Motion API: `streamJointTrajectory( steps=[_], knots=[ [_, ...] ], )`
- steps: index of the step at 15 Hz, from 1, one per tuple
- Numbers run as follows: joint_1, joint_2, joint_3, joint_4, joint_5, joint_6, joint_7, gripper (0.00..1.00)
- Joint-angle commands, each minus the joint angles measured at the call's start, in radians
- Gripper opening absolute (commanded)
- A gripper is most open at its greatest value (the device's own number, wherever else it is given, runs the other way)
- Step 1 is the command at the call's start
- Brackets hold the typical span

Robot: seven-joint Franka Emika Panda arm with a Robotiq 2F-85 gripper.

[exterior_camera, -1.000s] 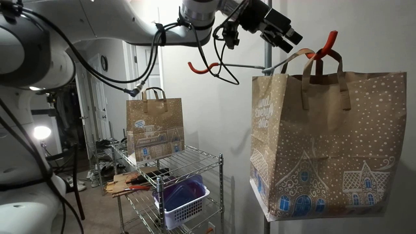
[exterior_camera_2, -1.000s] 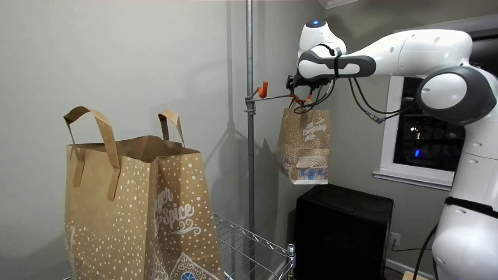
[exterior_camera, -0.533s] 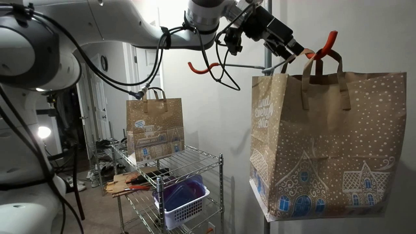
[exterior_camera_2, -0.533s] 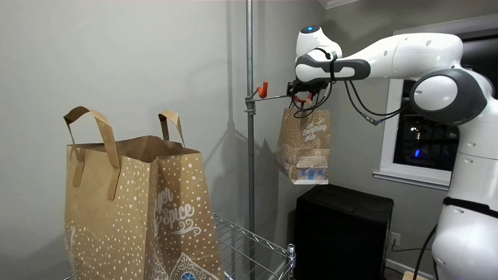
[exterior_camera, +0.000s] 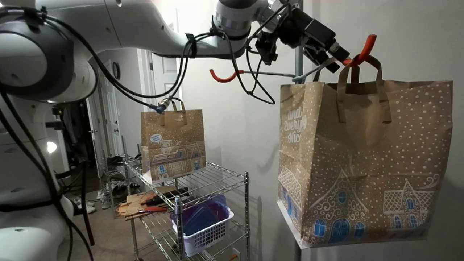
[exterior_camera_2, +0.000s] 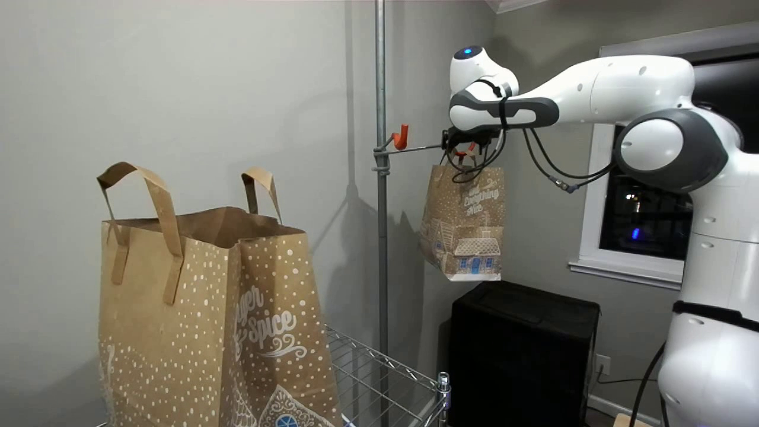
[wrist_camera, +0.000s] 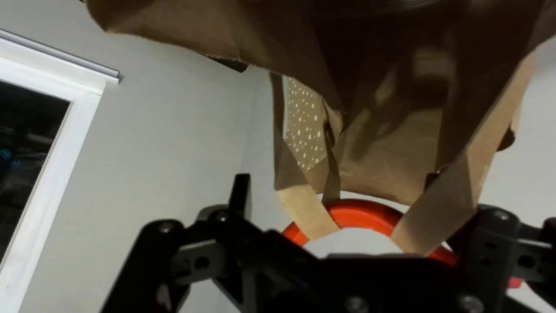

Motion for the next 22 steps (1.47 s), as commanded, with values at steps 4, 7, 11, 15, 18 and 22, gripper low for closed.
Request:
streamJointTrajectory(
  steps=[4,7,11,15,18,22],
  knots=[
    [-0.004,0.014,-0.012,0.039,-0.068,-0.043,0.019,1.00],
    [-0.002,0.027,-0.014,0.043,-0.065,-0.047,0.022,1.00],
    [-0.001,0.046,-0.016,0.038,-0.108,-0.031,0.012,1.00],
    [-0.002,0.063,-0.020,0.031,-0.155,-0.016,0.008,1.00],
    [-0.004,0.070,-0.023,0.017,-0.179,-0.001,-0.008,1.00],
    [-0.001,0.074,-0.027,0.000,-0.254,0.029,-0.014,1.00]
  ],
)
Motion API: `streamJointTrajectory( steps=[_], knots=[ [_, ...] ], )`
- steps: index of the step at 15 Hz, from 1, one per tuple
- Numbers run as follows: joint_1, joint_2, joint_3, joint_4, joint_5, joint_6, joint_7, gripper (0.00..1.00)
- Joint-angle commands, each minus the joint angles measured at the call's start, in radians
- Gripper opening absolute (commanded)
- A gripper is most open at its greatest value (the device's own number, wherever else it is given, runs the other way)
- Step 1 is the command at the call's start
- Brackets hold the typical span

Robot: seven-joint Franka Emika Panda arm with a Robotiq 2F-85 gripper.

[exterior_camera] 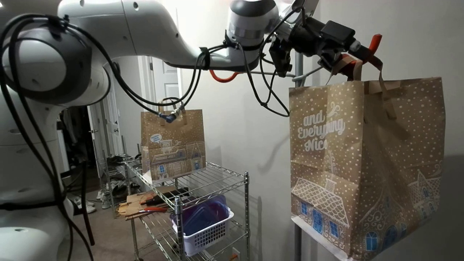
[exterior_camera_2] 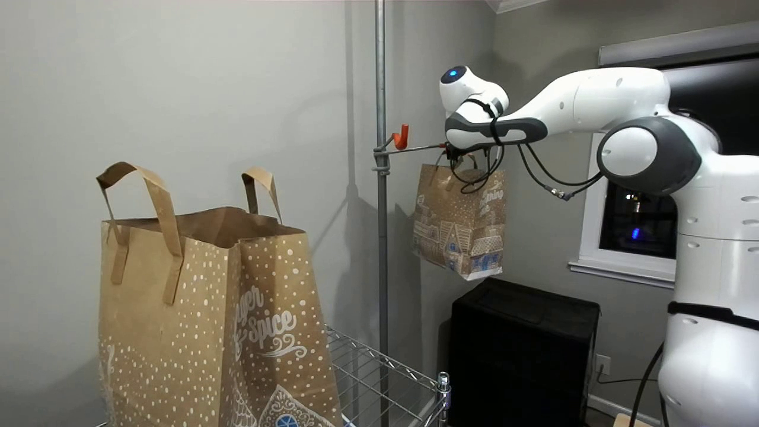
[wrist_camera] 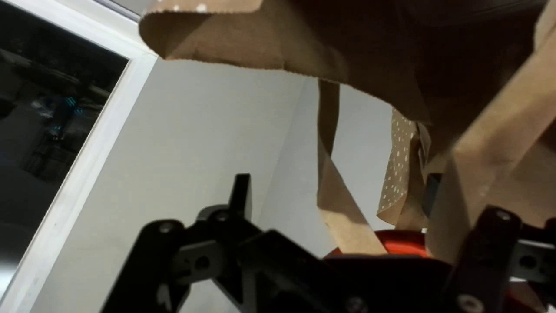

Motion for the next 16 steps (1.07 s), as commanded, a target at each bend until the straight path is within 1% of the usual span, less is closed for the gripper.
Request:
streamJointTrajectory(
  steps=[1,4,6,9,11,13,16],
  knots=[
    [-0.002,0.000,-0.008,-0.023,-0.092,0.047,-0.012,1.00],
    [-0.007,0.002,-0.011,-0.037,-0.145,0.072,-0.028,1.00],
    [-0.016,-0.009,-0.013,-0.065,-0.128,0.111,-0.084,1.00],
    [-0.031,-0.040,-0.021,-0.124,-0.092,0.233,-0.225,1.00],
    [-0.044,-0.053,-0.031,-0.158,-0.103,0.326,-0.299,1.00],
    [-0.055,-0.060,-0.044,-0.177,-0.107,0.394,-0.353,1.00],
    [-0.064,-0.073,-0.062,-0.205,-0.129,0.471,-0.395,1.00]
  ],
)
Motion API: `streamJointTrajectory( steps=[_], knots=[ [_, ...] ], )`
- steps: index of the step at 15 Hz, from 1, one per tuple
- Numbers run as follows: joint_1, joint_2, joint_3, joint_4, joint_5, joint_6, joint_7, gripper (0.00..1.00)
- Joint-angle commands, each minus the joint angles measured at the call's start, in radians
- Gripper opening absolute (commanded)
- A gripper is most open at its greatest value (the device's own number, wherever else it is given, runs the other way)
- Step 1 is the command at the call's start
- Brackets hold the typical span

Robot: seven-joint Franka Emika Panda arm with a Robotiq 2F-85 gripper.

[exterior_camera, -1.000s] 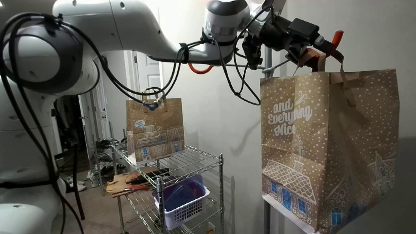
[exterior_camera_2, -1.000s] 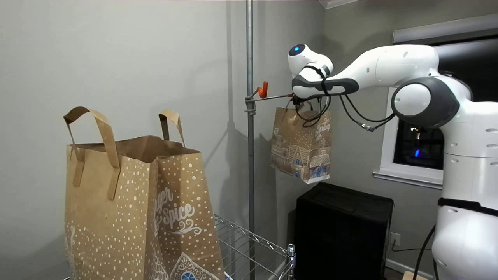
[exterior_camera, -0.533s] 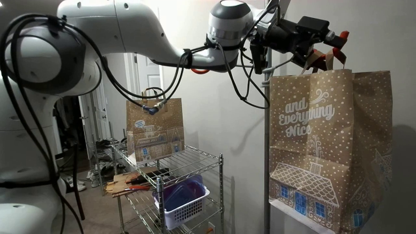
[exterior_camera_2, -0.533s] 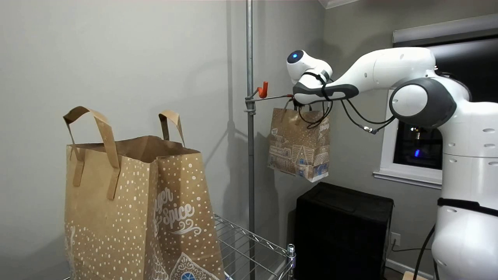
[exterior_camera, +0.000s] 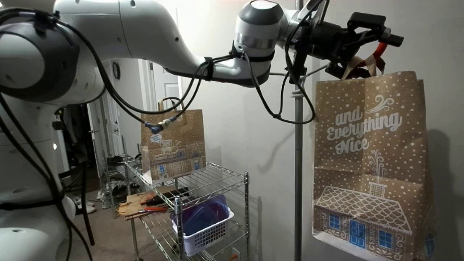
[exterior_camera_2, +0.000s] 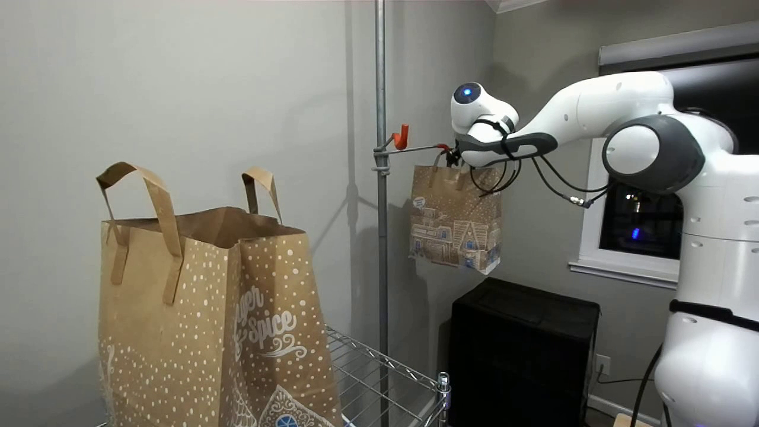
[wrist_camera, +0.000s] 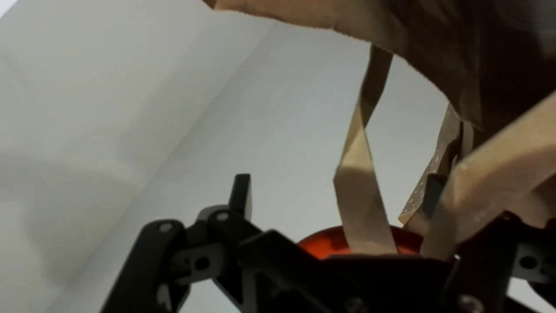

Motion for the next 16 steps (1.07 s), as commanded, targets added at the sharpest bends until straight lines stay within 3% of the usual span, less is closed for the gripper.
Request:
streamJointTrajectory(
  steps=[1,9,10,11,16],
  knots=[
    [-0.019,-0.047,-0.019,-0.072,-0.040,0.101,-0.064,1.00],
    [-0.018,-0.071,-0.051,-0.109,-0.339,0.160,0.001,1.00],
    [-0.018,-0.071,-0.052,-0.110,-0.364,0.162,0.007,0.91],
    [-0.018,-0.071,-0.054,-0.109,-0.384,0.164,0.019,0.73],
    [-0.015,-0.082,-0.056,-0.118,-0.440,0.167,0.047,0.40]
  ],
)
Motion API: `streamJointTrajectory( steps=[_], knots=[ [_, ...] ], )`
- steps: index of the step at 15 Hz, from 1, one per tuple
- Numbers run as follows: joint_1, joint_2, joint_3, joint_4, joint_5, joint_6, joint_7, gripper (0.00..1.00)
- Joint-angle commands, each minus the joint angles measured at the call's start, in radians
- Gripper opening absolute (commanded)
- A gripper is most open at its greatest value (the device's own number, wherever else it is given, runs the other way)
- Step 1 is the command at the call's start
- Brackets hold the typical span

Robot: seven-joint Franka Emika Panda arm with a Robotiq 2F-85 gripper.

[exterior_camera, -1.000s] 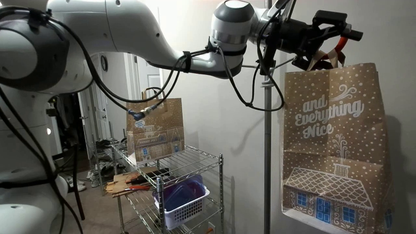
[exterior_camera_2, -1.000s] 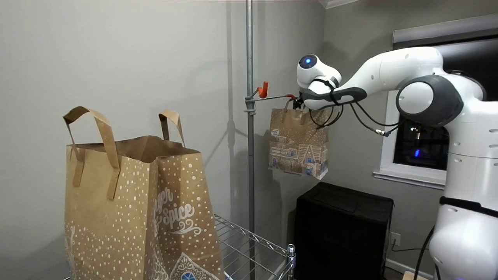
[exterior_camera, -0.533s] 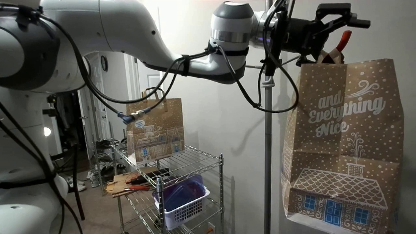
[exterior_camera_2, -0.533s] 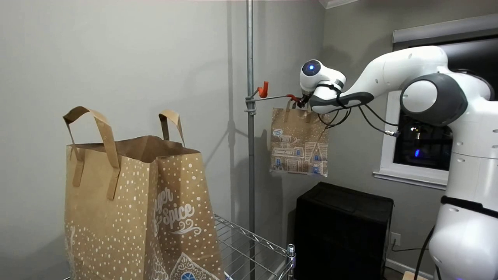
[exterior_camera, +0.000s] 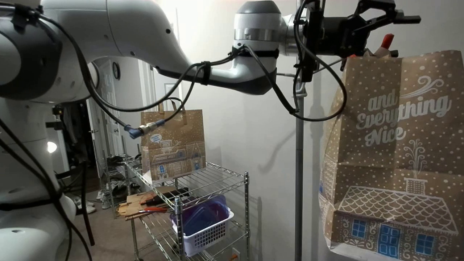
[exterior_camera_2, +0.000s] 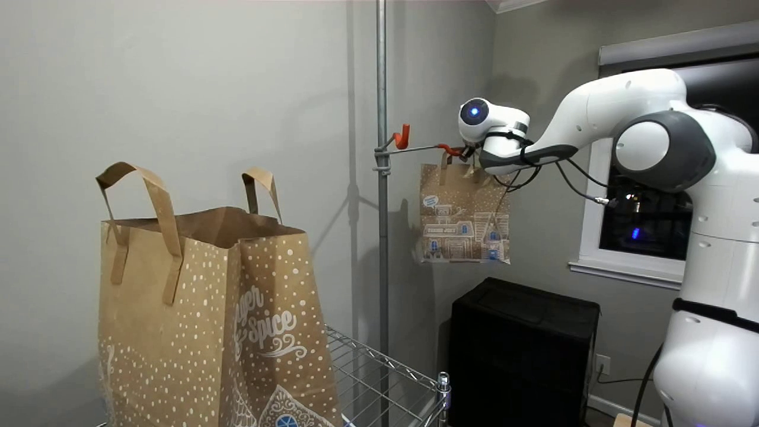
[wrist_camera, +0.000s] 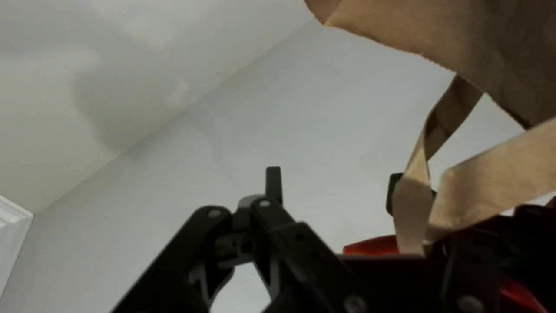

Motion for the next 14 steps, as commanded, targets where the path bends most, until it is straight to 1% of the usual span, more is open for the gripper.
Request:
streamJointTrajectory(
  steps=[1,5,7,9,14],
  knots=[
    [-0.007,-0.041,-0.008,-0.041,-0.055,0.035,0.038,0.34],
    [-0.009,-0.042,-0.010,-0.031,-0.085,0.038,0.067,0.08],
    [-0.009,-0.046,-0.010,-0.024,-0.099,0.034,0.093,0.05],
    [-0.009,-0.055,-0.010,-0.020,-0.061,0.030,0.090,0.02],
    [-0.008,-0.070,-0.010,-0.001,-0.055,0.009,0.137,0.07]
  ],
)
